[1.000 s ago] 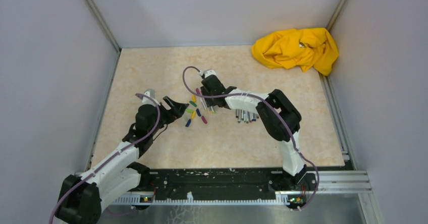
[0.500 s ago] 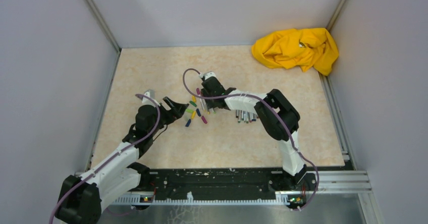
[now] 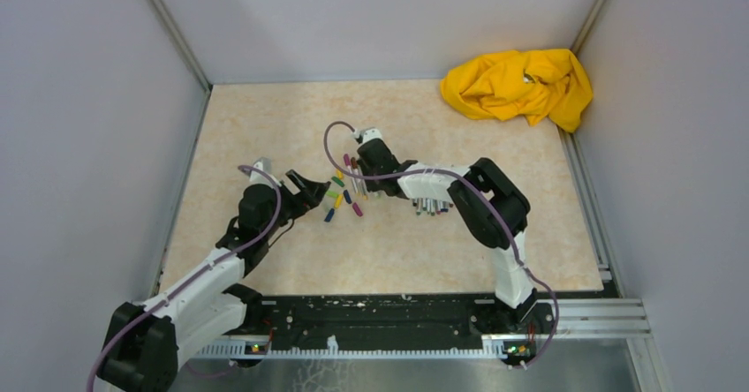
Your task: Open the pen caps
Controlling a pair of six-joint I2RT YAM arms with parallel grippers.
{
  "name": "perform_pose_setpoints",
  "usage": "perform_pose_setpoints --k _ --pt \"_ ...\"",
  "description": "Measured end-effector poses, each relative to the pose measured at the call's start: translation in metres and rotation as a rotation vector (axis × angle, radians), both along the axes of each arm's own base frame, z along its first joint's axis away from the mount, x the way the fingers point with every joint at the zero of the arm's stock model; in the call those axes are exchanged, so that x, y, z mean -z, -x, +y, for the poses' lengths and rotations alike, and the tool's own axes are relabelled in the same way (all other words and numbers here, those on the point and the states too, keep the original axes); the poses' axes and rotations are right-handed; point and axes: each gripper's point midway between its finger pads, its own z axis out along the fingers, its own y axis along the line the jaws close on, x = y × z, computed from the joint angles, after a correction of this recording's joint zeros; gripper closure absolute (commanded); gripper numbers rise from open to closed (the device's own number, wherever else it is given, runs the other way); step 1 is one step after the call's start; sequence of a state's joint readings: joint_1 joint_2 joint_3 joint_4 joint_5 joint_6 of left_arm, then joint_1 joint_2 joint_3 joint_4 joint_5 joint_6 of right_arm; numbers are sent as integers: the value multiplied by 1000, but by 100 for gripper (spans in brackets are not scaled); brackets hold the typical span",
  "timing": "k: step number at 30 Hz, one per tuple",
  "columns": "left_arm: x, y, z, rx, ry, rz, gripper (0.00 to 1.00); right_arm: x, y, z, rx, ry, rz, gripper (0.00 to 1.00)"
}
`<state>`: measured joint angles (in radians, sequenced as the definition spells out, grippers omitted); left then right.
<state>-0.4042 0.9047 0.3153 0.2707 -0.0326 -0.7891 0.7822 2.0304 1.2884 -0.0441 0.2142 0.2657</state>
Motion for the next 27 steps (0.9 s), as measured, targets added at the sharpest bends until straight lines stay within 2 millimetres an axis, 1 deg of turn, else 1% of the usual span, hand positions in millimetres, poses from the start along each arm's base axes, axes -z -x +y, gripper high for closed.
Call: perform_pose_setpoints --k 3,5,10,14,17,19,20,21,24,27 --pt "3 0 -1 1 1 13 3 0 7 -5 3 -12 -1 100" --pt "6 0 -2 3 4 22 3 -1 15 -12 2 -14 6 100" --pt "14 0 -11 32 37 68 3 -1 42 -33 -4 -13 44 100" --pt "14 -2 -22 58 88 90 3 -13 60 -44 -8 -41 47 100" --pt "13 -3 -36 90 124 114 3 -32 72 -45 -19 -86 20 100" --pt "11 -4 -45 112 140 120 3 -44 79 -42 -31 -116 -2 100" --pt "8 -5 -55 134 155 127 3 -50 84 -39 -39 -134 -13 100" --pt "8 -5 -57 138 156 127 3 -54 89 -36 -50 -148 -21 100" --pt "3 -5 -74 174 175 134 3 -62 104 -30 -82 -176 -36 100" --pt "0 -7 -89 202 187 140 3 -64 118 -28 -102 -191 -34 100"
